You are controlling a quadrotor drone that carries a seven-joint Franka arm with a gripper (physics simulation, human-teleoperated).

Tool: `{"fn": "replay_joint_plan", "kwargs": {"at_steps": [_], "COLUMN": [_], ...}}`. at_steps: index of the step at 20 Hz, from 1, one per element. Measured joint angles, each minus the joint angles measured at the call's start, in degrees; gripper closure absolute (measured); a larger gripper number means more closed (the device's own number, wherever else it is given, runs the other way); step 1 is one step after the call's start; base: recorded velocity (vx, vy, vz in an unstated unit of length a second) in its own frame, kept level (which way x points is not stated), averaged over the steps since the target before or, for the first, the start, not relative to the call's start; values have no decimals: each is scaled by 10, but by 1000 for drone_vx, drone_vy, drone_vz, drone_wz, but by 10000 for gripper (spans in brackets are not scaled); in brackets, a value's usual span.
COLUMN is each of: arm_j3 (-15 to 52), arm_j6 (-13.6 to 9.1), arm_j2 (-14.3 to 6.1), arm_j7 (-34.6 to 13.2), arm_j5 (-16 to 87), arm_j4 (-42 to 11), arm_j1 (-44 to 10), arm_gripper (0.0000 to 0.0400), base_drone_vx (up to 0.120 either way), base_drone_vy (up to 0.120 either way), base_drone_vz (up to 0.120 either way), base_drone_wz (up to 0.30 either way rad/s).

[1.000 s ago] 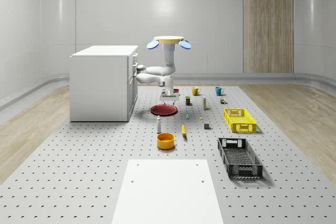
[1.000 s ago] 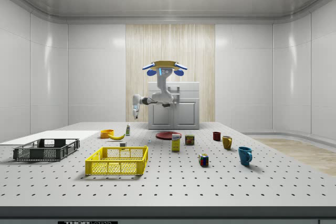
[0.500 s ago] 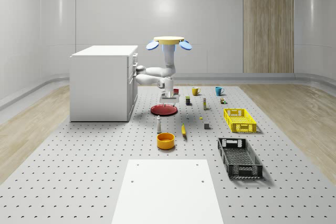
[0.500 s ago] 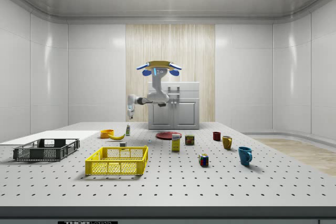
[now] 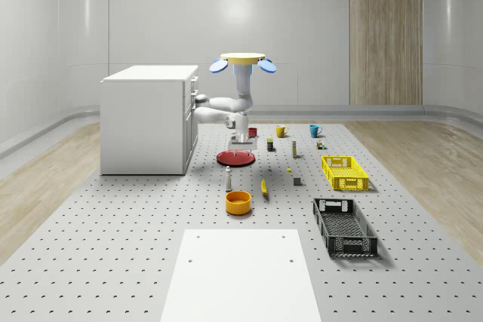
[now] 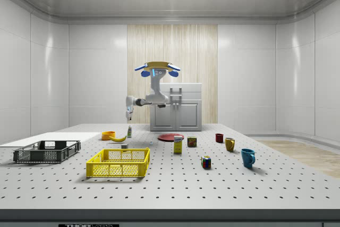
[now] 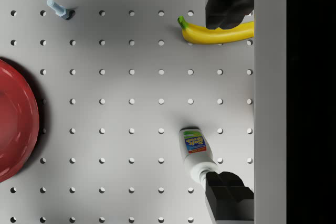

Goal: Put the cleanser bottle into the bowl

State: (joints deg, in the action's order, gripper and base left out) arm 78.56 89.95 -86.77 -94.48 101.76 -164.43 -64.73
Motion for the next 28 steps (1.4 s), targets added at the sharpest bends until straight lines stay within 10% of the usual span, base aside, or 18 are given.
{"fn": "replay_joint_plan", "kwargs": {"at_steps": [28], "arm_j3": [-97], "arm_j6": [73], "arm_j2": [-29], "arm_j7": [149], "arm_j5": [80], "arm_j4": [57], "arm_j1": [102], "arm_gripper": [0], "base_drone_vx": [0], "base_drone_vy": [0], "base_drone_vz": [0], "base_drone_wz": [0]}}
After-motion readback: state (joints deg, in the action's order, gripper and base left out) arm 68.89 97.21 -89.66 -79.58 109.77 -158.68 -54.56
